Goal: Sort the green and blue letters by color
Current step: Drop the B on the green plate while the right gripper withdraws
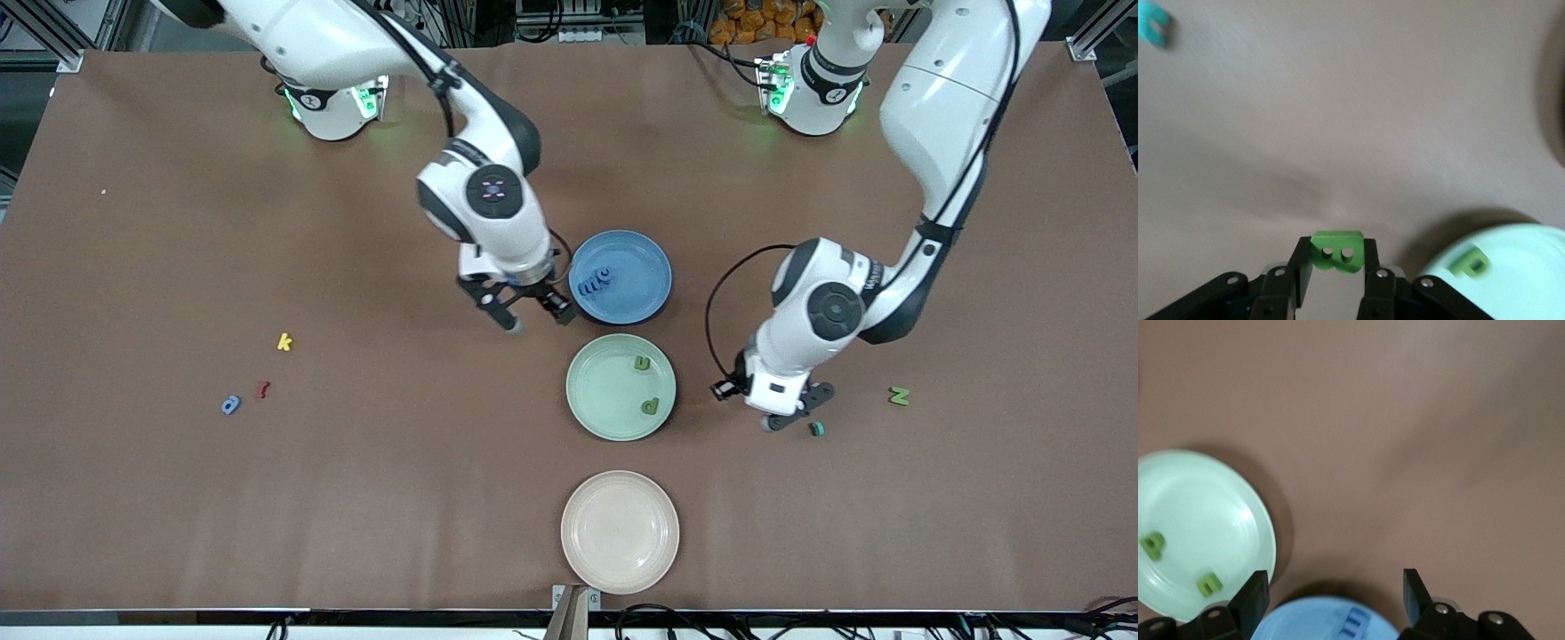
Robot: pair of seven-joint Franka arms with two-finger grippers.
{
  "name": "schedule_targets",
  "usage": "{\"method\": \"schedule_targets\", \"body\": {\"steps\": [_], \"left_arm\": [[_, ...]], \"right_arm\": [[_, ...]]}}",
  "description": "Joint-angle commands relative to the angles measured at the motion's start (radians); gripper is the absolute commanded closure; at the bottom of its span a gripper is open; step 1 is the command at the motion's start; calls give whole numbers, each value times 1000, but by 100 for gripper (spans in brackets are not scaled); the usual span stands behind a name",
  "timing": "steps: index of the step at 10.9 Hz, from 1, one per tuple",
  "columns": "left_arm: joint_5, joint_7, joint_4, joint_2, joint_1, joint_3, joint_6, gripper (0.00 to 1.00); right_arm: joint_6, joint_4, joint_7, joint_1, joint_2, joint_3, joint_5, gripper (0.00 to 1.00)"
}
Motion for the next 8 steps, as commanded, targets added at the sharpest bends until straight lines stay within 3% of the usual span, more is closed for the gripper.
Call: {"method": "schedule_targets", "body": {"steps": [1,4,5,6,8], "left_arm": [[17,-199,47,2,-131,7,-2,100],[21,-289,81,19,-219,19,-2,100],[23,-291,81,23,-243,33,-4,44],[37,-290,81,22,-272,71,-7,0],[64,-282,80,13,-291,113,-48,0]], "right_arm": [[-62,-71,-288,-205,-120,43,5,10],[-71,-96,-655,-409,-147,42,21,10],[-71,-94,-764,-466,-145,42,21,10],[-71,-90,-857,-512,-145,39,19,10],[-71,-88,-1002,-568,-148,-18,21,11]]}}
